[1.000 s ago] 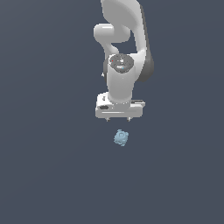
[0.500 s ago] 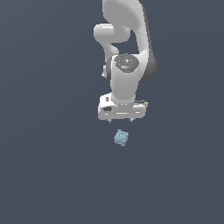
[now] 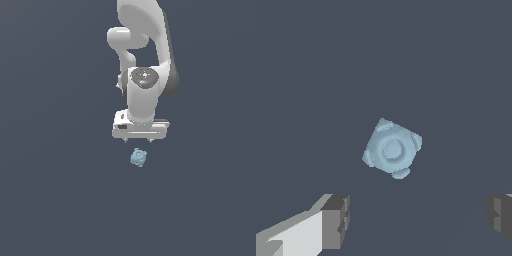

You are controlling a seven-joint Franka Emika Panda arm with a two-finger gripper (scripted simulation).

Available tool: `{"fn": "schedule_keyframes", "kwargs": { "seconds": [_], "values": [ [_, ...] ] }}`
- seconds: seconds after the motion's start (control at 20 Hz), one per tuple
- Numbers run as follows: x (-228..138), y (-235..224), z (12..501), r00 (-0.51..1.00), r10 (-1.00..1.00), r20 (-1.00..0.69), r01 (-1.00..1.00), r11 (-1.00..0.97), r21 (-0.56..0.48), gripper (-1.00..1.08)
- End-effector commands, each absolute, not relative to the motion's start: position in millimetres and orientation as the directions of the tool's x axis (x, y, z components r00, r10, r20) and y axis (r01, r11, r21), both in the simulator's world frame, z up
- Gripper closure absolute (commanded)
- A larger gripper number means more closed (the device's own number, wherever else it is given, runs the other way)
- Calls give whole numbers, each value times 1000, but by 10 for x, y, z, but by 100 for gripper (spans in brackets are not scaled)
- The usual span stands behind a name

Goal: Pick up the object and move it to a goal position.

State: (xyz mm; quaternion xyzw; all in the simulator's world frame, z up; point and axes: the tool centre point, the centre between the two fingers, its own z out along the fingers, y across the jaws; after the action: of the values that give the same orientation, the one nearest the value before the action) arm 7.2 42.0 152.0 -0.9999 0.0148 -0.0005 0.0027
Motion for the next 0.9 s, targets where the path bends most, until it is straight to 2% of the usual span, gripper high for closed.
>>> {"fn": "schedule_keyframes", "kwargs": {
  "seconds": [0.0,0.85],
  "values": [
    [92,430,1465,998,-69,0,-69,-998,-6,-92],
    [248,502,974,914,-405,-1,-405,-914,-2,-92]
  ]
}}
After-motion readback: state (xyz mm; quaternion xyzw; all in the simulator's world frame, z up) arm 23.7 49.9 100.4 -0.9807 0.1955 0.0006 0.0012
